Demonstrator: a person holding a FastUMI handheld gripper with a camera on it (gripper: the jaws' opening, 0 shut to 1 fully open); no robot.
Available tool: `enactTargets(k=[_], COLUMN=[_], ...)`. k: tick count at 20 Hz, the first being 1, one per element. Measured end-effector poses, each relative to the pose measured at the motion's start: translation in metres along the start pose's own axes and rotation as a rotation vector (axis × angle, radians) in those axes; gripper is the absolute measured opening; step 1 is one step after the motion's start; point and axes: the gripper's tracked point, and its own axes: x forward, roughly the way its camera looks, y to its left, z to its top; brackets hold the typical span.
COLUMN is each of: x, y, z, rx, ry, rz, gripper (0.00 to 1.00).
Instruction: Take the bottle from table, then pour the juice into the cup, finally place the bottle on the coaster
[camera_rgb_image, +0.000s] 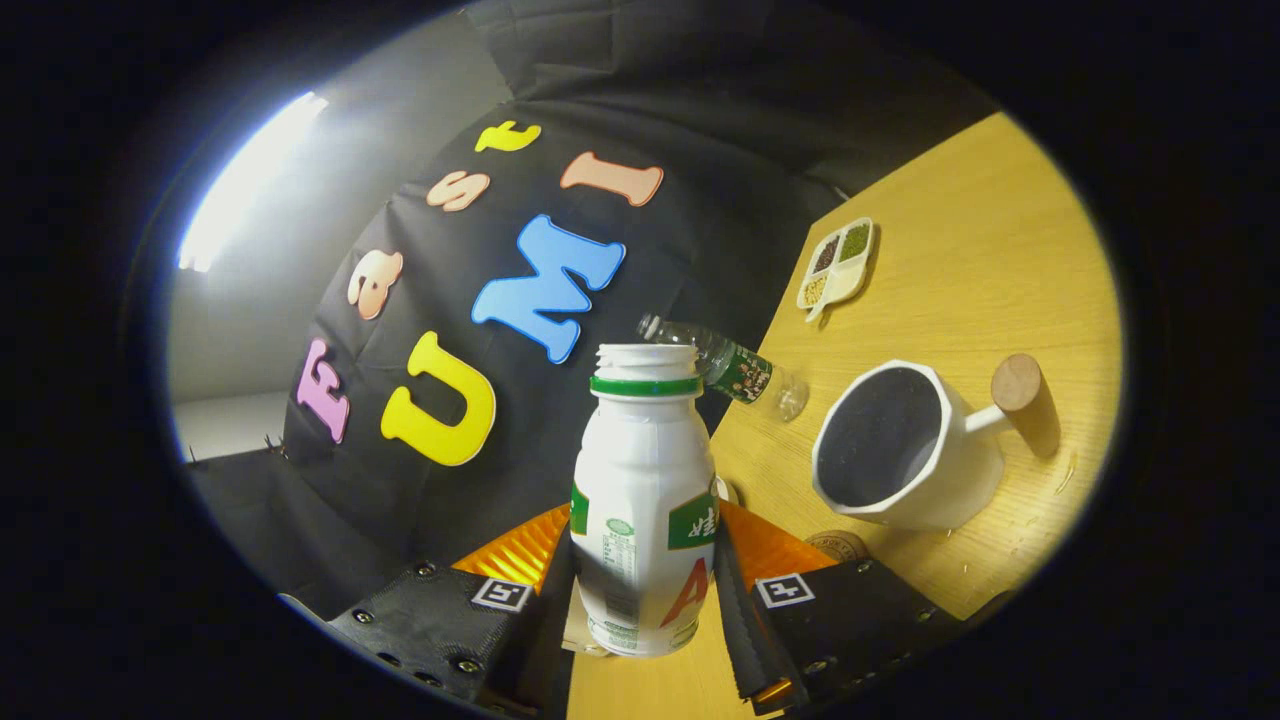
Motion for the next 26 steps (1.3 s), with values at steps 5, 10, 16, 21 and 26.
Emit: enactTargets(k=[5,10,16,21,26], x=[-0.003,-0.002,0.000,0.000,0.006], y=[0.003,0.012,0.012,0.016,0.012], z=[0.006,0.005,0.006,-0.001,-0.003], rx=[-0.264,-0.465,-0.869,-0.915,-0.972], ry=[0.002,0.008,0.028,0.015,0.002], rz=[-0.072,-0.100,-0.199,-0.180,-0.161], gripper=[0.66,0.66,0.67,0.67,0.67])
